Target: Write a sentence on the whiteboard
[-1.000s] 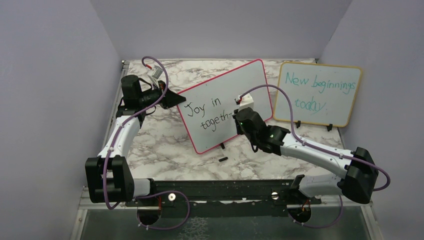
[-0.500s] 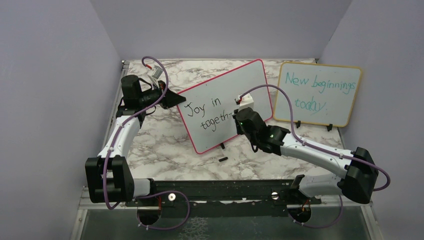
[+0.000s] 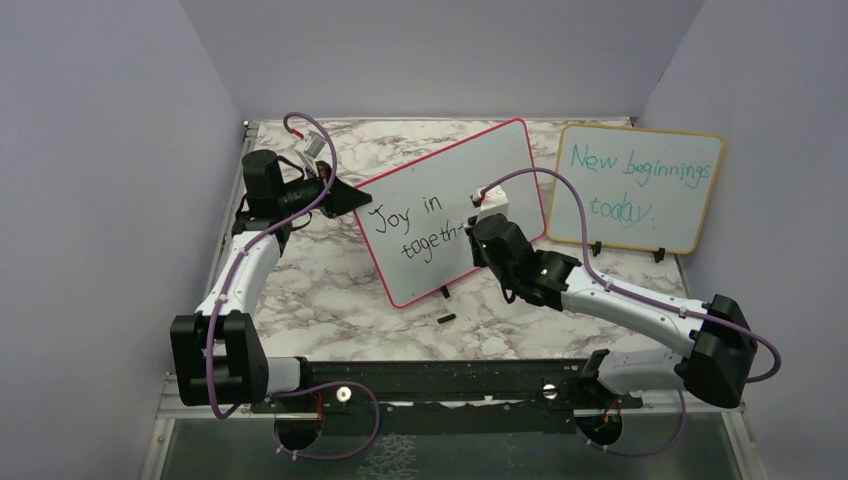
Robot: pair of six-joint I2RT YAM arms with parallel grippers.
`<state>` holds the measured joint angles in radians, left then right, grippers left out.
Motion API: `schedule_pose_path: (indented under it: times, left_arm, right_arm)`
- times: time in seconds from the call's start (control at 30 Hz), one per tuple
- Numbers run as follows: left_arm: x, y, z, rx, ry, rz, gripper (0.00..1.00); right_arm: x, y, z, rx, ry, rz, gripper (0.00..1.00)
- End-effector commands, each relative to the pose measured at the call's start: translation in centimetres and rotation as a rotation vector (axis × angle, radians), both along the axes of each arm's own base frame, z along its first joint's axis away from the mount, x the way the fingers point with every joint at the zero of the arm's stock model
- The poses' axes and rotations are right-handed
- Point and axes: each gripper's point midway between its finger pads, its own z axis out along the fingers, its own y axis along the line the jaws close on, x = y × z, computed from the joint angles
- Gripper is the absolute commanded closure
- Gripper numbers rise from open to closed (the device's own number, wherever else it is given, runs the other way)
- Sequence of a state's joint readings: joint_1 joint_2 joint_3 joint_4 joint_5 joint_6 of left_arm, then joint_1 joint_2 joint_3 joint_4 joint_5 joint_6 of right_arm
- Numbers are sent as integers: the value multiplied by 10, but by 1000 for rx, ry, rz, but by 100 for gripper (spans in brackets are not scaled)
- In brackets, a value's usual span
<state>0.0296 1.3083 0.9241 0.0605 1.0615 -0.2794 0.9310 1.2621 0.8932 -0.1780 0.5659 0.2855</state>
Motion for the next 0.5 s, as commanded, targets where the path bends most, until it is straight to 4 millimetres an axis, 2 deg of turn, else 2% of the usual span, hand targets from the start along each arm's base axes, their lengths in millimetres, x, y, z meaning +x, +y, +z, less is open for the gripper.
schedule_pose_path:
  times: [0.0, 0.47]
  left_arm:
    - [12, 10, -38, 102, 47, 82, 100]
    - [12, 10, -38, 102, 46, 82, 100]
  right_arm:
    - [7, 1, 16, 37, -51, -8, 100]
    - [-2, 11, 9, 39, -16, 70, 100]
